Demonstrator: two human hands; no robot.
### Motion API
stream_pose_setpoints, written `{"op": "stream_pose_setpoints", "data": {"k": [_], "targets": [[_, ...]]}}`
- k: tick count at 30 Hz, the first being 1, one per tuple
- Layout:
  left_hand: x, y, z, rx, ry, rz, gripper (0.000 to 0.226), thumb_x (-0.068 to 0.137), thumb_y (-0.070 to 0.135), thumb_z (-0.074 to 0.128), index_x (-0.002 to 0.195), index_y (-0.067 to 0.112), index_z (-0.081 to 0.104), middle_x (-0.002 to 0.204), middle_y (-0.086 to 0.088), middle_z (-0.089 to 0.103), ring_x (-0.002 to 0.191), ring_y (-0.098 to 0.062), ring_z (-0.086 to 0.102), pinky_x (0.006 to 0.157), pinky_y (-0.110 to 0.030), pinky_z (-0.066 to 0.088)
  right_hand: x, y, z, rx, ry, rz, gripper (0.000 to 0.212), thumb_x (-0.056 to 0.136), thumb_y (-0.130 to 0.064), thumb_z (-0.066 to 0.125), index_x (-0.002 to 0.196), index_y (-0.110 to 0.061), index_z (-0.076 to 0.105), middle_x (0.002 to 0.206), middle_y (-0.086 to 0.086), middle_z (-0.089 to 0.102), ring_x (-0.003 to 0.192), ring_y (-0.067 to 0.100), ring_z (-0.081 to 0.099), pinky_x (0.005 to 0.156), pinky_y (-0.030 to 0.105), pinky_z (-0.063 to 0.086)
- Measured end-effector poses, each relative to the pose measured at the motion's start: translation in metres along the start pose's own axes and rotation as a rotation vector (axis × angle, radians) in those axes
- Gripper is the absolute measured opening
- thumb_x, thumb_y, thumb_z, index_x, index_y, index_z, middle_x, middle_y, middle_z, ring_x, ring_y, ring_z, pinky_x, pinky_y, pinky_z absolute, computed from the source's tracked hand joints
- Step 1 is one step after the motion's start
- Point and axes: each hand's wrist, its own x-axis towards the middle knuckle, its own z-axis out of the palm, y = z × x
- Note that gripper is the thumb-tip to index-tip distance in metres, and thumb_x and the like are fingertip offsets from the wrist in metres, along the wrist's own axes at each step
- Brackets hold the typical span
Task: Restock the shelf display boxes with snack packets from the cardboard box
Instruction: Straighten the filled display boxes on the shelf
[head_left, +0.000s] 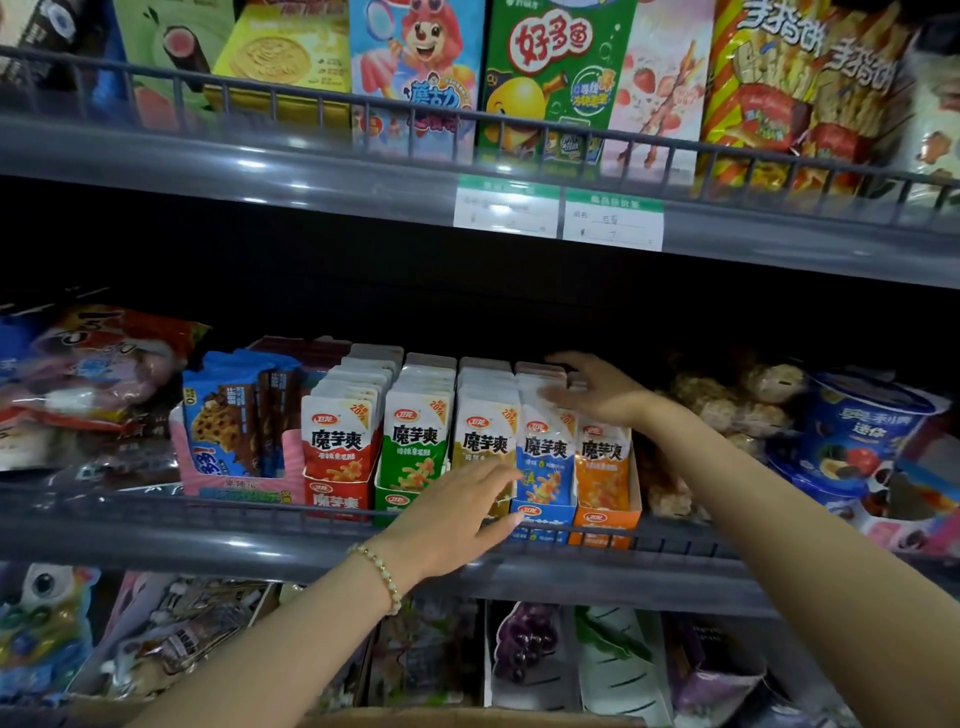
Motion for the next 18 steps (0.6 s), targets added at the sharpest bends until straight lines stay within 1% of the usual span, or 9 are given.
{"op": "stream_pose_setpoints", "data": {"k": [1, 2, 4, 5, 6, 8, 10, 14, 18], "targets": [[0.007, 0.005, 0.001, -0.016, -0.009, 0.027, 0.049, 0.098, 0.046, 0.037, 0.143, 0.027, 0.031, 0.151, 0.008, 0.029, 0.141, -0.008, 0.021, 0.116, -0.027, 0.014, -0.001, 0.006, -0.001, -0.071, -0.05, 0.007, 0.076, 0.083, -0.05, 0.064, 0.146, -0.025, 0.03, 0.152, 0.0, 0.031, 0.135, 0.021, 0.036, 0.106, 0.032, 0.037], [0.015, 0.01, 0.002, -0.019, -0.031, 0.058, 0.045, 0.099, 0.044, 0.039, 0.141, 0.027, 0.036, 0.148, 0.007, 0.034, 0.138, -0.008, 0.025, 0.117, -0.029, 0.018, -0.001, 0.01, 0.001, -0.118, -0.097, 0.007, 0.085, 0.078, -0.052, 0.069, 0.147, -0.024, 0.027, 0.153, -0.001, 0.029, 0.137, 0.02, 0.034, 0.108, 0.031, 0.034], [0.031, 0.018, 0.005, 0.033, -0.094, 0.107, 0.042, 0.098, 0.041, 0.043, 0.135, 0.023, 0.043, 0.139, 0.005, 0.045, 0.13, -0.011, 0.036, 0.112, -0.032, 0.028, 0.002, 0.013, 0.008, -0.184, -0.143, -0.016, 0.099, 0.072, -0.054, 0.074, 0.149, -0.023, 0.021, 0.156, -0.003, 0.022, 0.14, 0.018, 0.027, 0.111, 0.028, 0.026], [0.037, 0.02, 0.006, 0.075, -0.129, 0.109, 0.043, 0.097, 0.043, 0.044, 0.134, 0.021, 0.044, 0.137, 0.003, 0.047, 0.127, -0.013, 0.039, 0.11, -0.032, 0.03, 0.005, 0.014, 0.012, -0.218, -0.14, -0.036, 0.102, 0.07, -0.054, 0.075, 0.15, -0.022, 0.019, 0.157, -0.003, 0.02, 0.142, 0.017, 0.023, 0.112, 0.028, 0.023], [0.041, 0.021, 0.007, 0.123, -0.164, 0.1, 0.047, 0.096, 0.046, 0.044, 0.135, 0.02, 0.044, 0.138, 0.002, 0.047, 0.127, -0.015, 0.04, 0.109, -0.032, 0.031, 0.007, 0.015, 0.016, -0.254, -0.125, -0.048, 0.104, 0.07, -0.053, 0.076, 0.15, -0.023, 0.018, 0.157, -0.003, 0.017, 0.143, 0.018, 0.02, 0.113, 0.029, 0.02], [0.046, 0.022, 0.008, 0.224, -0.221, 0.09, 0.057, 0.095, 0.053, 0.039, 0.14, 0.018, 0.041, 0.143, 0.0, 0.043, 0.131, -0.019, 0.038, 0.11, -0.032, 0.026, 0.01, 0.016, 0.02, -0.314, -0.103, -0.063, 0.106, 0.069, -0.052, 0.077, 0.15, -0.024, 0.015, 0.157, -0.002, 0.014, 0.144, 0.021, 0.016, 0.115, 0.034, 0.02], [0.046, 0.024, 0.009, 0.292, -0.249, 0.096, 0.064, 0.095, 0.058, 0.032, 0.143, 0.015, 0.037, 0.145, -0.002, 0.041, 0.13, -0.019, 0.036, 0.11, -0.032, 0.023, 0.014, 0.013, 0.019, -0.311, -0.09, -0.063, 0.106, 0.068, -0.051, 0.078, 0.149, -0.024, 0.016, 0.154, 0.001, 0.018, 0.142, 0.023, 0.019, 0.113, 0.037, 0.024], [0.047, 0.024, 0.013, 0.306, -0.252, 0.084, 0.068, 0.095, 0.061, 0.025, 0.143, 0.015, 0.037, 0.143, -0.001, 0.043, 0.127, -0.018, 0.038, 0.109, -0.033, 0.023, 0.02, 0.004, 0.014, -0.295, -0.104, -0.059, 0.104, 0.064, -0.05, 0.081, 0.147, -0.022, 0.024, 0.149, 0.007, 0.024, 0.137, 0.027, 0.025, 0.107, 0.037, 0.031], [0.045, 0.021, 0.018, 0.282, -0.238, 0.087, 0.068, 0.094, 0.063, 0.023, 0.138, 0.016, 0.042, 0.137, 0.0, 0.048, 0.123, -0.017, 0.04, 0.109, -0.032, 0.024, 0.01, 0.005, 0.018, -0.272, -0.102, -0.088, 0.102, 0.064, -0.047, 0.082, 0.145, -0.021, 0.025, 0.148, 0.006, 0.023, 0.138, 0.025, 0.021, 0.109, 0.036, 0.029]]}}
